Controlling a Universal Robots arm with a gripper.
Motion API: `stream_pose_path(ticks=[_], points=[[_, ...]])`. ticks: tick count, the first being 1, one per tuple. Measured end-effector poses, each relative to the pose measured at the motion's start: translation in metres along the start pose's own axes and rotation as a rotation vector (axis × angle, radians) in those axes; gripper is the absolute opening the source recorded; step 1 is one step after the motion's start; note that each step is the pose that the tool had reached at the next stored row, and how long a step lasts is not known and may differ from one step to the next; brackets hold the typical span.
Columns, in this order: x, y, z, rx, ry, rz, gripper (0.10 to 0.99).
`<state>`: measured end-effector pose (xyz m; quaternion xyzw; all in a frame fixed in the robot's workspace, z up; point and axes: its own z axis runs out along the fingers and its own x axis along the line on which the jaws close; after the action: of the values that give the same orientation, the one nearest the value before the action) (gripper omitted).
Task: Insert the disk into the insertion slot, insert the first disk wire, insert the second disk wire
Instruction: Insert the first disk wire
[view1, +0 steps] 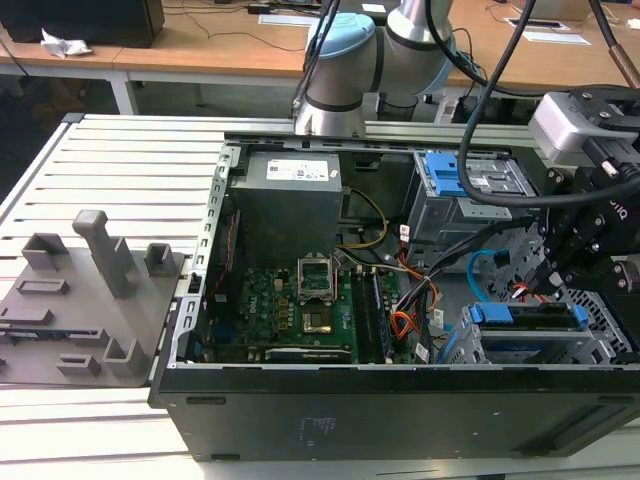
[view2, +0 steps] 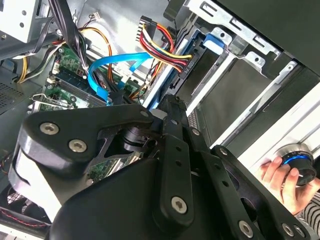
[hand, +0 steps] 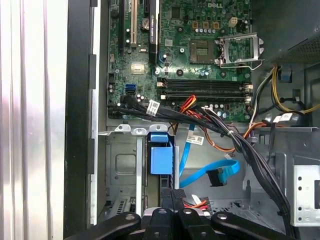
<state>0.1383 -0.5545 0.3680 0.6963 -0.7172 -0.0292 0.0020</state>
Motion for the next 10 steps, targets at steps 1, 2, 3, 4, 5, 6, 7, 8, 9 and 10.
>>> stream_pose_path(ticks=[1,2,3,4,5,6,7,8,9,10], points=[[0.0,0.0003,0.0001,0.0,0.0,0.0,0.106],[0.0,0.0004,0.0001,0.0,0.0,0.0,0.106],[0.0,0.0009,0.0003,0.0,-0.0001,0.0,0.106],[0.0,0.0012,0.0004,0.0,0.0001,0.0,0.106],[0.0001,0.0015,0.0006,0.0,0.0,0.0,0.106],[0.0001,0.0018,0.0007,0.0,0.0,0.0,0.106],[0.0001,0.0019,0.0008,0.0,0.0,0.0,0.106],[0.0,0.0019,0.001,0.0,0.0,0.0,0.106],[0.0,0.0019,0.0012,0.0,0.0001,0.0,0.106],[0.0001,0.002,0.0015,0.0,0.0001,0.0,0.106]])
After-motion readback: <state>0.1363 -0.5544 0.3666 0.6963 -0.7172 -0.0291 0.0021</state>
